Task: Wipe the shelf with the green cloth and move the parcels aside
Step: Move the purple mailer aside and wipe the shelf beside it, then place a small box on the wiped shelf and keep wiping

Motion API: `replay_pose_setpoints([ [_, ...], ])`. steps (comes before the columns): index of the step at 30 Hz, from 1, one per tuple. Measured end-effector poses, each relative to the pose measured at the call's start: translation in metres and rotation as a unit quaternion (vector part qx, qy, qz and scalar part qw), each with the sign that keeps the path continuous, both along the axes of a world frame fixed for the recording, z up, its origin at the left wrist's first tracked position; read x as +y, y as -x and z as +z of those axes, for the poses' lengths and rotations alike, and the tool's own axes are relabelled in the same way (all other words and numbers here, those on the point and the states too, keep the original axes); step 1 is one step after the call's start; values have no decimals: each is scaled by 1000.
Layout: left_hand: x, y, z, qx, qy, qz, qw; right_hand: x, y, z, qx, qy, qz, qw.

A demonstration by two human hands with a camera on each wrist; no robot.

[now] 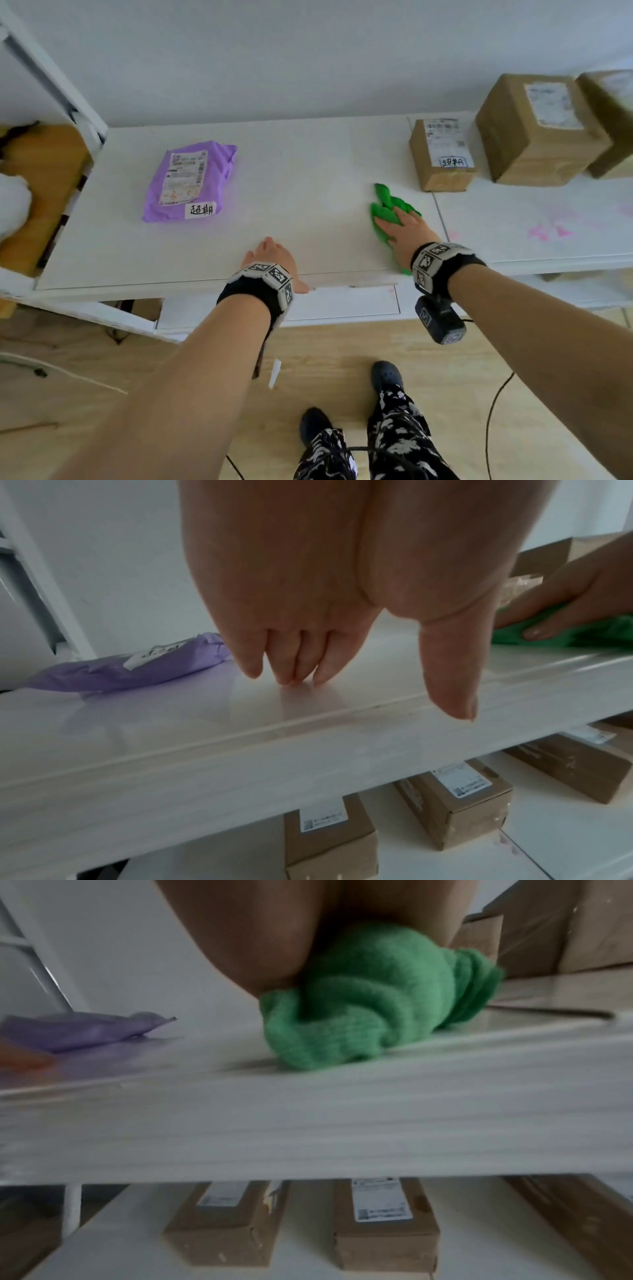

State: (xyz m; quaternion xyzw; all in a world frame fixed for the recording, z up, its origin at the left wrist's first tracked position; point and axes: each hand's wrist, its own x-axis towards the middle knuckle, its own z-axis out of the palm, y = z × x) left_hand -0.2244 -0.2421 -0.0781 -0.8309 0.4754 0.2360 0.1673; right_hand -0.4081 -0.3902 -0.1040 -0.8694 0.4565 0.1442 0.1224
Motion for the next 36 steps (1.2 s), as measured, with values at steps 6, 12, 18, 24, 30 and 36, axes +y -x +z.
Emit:
replay_pose_setpoints([
  [6, -19, 26, 4, 2, 43, -23, 999, 50, -8, -13, -33, -7, 133, 991],
  [12, -45, 53, 9, 14, 65, -46, 997, -14, 33, -19, -4, -21, 120, 993],
  [18, -77, 81, 15, 59, 73, -14, 995, -32, 41, -10, -7, -25, 35, 999],
  [24, -123, 106, 26, 115, 115, 58, 985, -40, 62, 20, -153, -130, 14, 979],
  [30, -177, 127, 41, 186, 181, 104, 960, -99, 81, 55, -253, 7, -111, 961],
  [36, -216, 150, 43, 247, 211, 128, 937, -127, 77, 54, -207, -125, -146, 959],
])
